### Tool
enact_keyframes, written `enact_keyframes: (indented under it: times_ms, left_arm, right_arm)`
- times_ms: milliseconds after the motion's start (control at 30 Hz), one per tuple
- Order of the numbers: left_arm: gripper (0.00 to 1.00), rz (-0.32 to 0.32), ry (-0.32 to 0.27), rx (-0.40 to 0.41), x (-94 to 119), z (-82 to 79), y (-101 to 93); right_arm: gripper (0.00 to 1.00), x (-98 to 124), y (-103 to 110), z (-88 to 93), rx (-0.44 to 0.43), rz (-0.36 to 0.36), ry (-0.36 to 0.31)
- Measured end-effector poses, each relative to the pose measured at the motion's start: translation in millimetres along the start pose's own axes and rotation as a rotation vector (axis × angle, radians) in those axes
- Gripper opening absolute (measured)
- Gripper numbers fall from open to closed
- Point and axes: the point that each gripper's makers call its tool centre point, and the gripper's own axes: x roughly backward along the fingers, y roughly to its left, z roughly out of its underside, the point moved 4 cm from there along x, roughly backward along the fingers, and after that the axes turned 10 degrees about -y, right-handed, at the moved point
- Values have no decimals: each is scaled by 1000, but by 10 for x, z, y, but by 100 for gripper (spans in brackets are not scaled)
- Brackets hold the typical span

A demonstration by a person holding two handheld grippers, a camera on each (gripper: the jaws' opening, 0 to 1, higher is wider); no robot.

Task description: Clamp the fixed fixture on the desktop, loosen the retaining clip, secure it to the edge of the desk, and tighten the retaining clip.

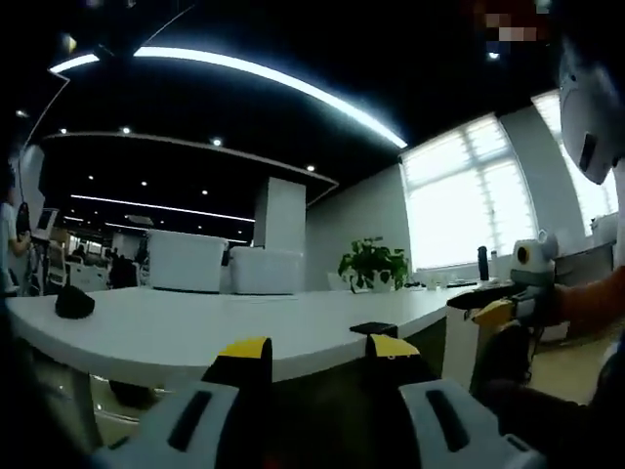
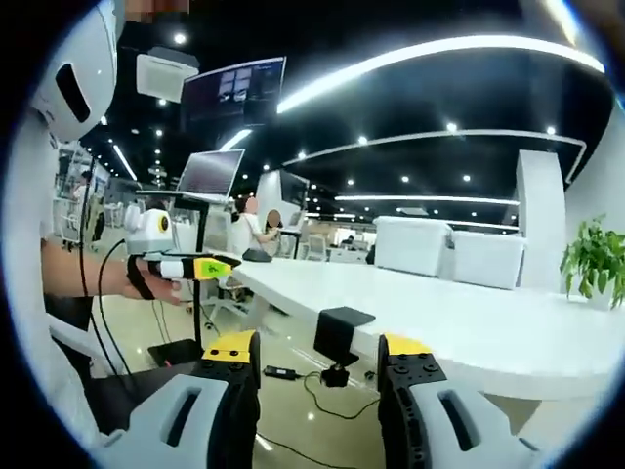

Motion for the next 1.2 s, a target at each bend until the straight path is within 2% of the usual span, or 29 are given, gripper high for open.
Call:
enact_keyframes:
  times_ms: [167,367,500,667,767,867,1000,1200]
  left_arm:
    - [40,23,30,-57,38,-234,-4]
    - [46,70,72,-111,41,-479,-78]
    - [47,75,92,-118,71,-604,-70]
    - [47,52,125,-121,162,-709,5]
    - [46,15,128,-84,197,-750,56]
    - [46,13,120,-66,217,-763,28]
    - [46,5,111,-47,218,-791,10]
    - [47,12,137,-82,163,-856,-10]
  right_arm:
    - [47,98,-87,-103,3,-9,33]
    - [47,195,-169,-184,-20,-14,75]
    - [46,263,-235,-200,-23,-12,112]
    - [46,309,-249,-231,-20,-28,146]
    - [46,315,-212,-225,-3,-56,182]
    - [46,293,-194,-243,2,-66,195]
    - [46,290,-234,-322,1,-57,180]
    - [44,345,-324,-415,16,-40,169]
